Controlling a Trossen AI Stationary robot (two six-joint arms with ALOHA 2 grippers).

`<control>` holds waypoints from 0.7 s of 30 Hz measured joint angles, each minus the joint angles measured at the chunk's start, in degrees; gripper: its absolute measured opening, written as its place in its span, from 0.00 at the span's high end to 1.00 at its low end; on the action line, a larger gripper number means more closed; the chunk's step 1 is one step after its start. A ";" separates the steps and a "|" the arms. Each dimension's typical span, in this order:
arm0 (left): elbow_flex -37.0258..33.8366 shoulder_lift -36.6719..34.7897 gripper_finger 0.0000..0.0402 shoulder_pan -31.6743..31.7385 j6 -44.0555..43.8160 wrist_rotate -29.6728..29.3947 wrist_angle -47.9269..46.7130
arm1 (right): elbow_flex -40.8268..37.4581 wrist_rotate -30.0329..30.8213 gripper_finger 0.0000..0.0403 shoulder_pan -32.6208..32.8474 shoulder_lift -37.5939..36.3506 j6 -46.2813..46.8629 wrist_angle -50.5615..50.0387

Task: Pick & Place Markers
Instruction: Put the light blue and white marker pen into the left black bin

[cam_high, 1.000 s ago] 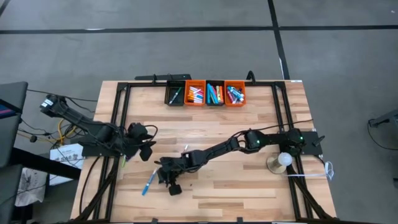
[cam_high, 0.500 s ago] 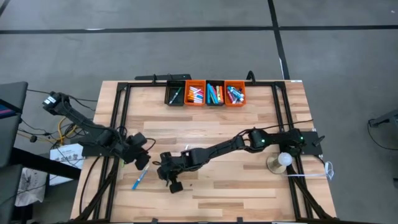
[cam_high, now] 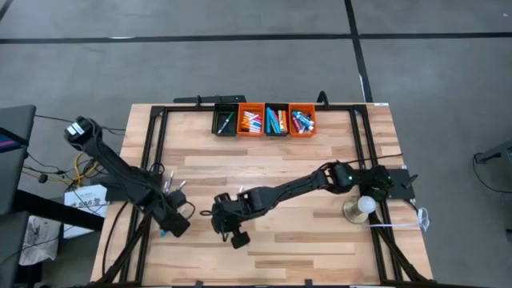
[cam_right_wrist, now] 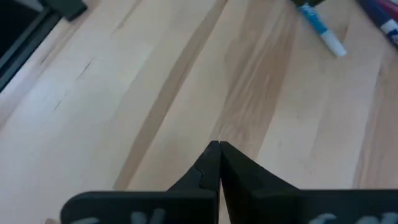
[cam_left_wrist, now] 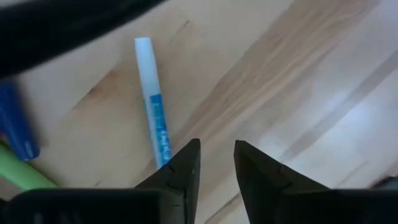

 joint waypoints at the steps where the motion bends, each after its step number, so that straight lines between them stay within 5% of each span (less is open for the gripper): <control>1: 0.14 0.68 0.77 -0.42 -0.53 -0.02 -0.23 | 0.00 0.67 1.00 0.39 -0.13 -0.13 -0.35; 14: 0.30 5.50 0.77 -0.95 -0.92 -1.90 -1.81 | 0.09 1.49 1.00 3.59 -1.09 -0.48 -4.62; 21: 0.34 4.42 0.77 -0.77 -5.13 -2.03 -11.87 | 0.09 1.55 1.00 3.02 -1.09 -0.96 -4.61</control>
